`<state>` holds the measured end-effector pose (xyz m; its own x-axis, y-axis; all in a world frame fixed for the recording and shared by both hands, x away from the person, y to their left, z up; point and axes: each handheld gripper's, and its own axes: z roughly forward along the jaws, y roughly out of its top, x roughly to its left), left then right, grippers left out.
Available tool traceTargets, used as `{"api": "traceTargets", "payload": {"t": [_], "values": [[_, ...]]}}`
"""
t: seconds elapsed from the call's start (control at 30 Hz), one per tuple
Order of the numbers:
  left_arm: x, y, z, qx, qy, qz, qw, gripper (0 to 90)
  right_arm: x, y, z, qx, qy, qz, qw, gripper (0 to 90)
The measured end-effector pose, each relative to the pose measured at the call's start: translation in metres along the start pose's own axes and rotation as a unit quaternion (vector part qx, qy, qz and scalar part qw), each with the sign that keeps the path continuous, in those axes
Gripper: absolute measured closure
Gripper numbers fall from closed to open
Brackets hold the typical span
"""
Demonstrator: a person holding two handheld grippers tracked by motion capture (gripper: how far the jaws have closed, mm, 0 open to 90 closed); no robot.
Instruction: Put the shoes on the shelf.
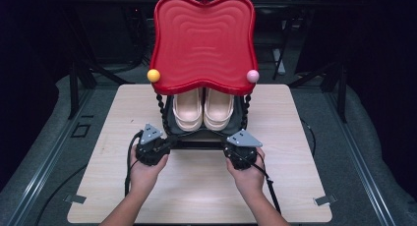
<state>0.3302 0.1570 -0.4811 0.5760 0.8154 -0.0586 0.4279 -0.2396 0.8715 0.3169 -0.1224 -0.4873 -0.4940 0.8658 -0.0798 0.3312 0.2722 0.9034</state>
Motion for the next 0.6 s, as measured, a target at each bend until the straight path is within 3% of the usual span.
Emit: {"api": "traceTargets", "payload": {"t": [0.37,0.6], "values": [[0.005,-0.031,-0.025,-0.001,-0.004,-0.008,1.0,72.7,0.001,-0.022,-0.026,0.014,0.004,-0.017,0.9997,81.5],[0.013,-0.051,-0.038,-0.004,0.003,-0.03,0.9995,60.0,-0.003,-0.039,-0.039,0.025,0.007,-0.012,0.9996,75.8]]}}
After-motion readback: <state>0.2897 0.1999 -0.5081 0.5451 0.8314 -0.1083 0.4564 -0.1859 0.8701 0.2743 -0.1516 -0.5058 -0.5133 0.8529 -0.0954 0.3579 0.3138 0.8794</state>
